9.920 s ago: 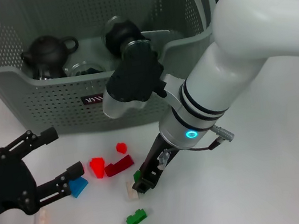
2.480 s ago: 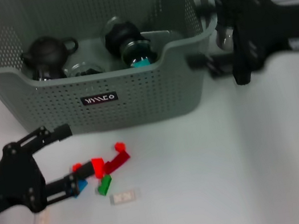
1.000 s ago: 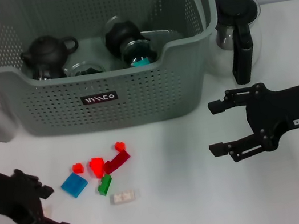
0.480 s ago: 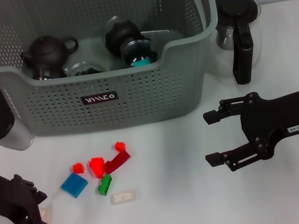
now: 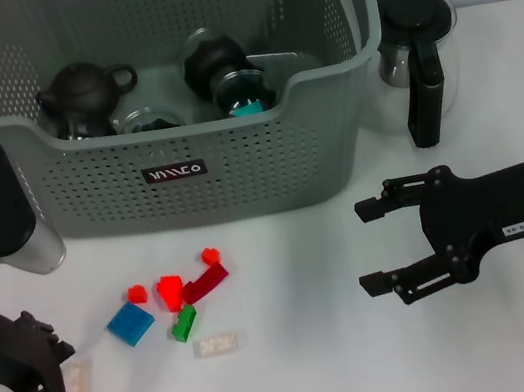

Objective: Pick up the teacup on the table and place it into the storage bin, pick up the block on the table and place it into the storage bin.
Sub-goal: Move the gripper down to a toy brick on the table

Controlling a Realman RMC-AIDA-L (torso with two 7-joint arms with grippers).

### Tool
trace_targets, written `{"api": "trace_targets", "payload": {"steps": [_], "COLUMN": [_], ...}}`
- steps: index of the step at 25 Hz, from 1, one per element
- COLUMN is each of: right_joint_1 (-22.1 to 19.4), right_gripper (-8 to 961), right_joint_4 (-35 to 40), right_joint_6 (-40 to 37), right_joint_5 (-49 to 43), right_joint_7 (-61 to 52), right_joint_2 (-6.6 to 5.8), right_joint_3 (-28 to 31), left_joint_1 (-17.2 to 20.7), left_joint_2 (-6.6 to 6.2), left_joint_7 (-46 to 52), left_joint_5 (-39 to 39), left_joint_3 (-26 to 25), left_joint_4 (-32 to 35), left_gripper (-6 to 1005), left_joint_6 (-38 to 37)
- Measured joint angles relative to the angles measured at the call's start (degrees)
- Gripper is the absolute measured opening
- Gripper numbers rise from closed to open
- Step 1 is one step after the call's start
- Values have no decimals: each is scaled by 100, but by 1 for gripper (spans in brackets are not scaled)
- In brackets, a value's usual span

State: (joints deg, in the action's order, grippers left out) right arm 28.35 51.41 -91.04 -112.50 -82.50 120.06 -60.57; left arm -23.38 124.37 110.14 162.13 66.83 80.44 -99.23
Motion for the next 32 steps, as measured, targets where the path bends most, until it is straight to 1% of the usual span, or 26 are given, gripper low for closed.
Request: {"api": "trace_targets", "payload": {"steps": [5,10,14,22,27,32], "right_joint_1": [12,15,27,40,51,91], "right_gripper": [915,915,915,915,915,915], "right_joint_4": [0,0,0,0,0,0], "right_joint_6": [-2,-2,-26,-17,-23,-26], "right_joint_5": [-46,-52,-53,-54,-100,-114], "right_joint_7": [-30,-52,-64,-133,-150,-193], "right_joint_2": [10,4,0,-10,-10,-9], "right_joint_3": [-10,-10,-8,-7,-7,-7], "left_joint_1": [58,90,119,153,70,85], "left_joint_2": [16,21,19,30,5,0], "left_joint_7": [-111,-124,-151,-159,-120,-140], "left_joint_5": [76,140,149,153,146,137], "left_joint_3": [44,129,269,363,259,250], "left_joint_4": [15,-18,-16,36,-51,-53], "left_gripper": [850,715,680,618,607,474], "left_joint_6": [140,303,329,397,305,279]}}
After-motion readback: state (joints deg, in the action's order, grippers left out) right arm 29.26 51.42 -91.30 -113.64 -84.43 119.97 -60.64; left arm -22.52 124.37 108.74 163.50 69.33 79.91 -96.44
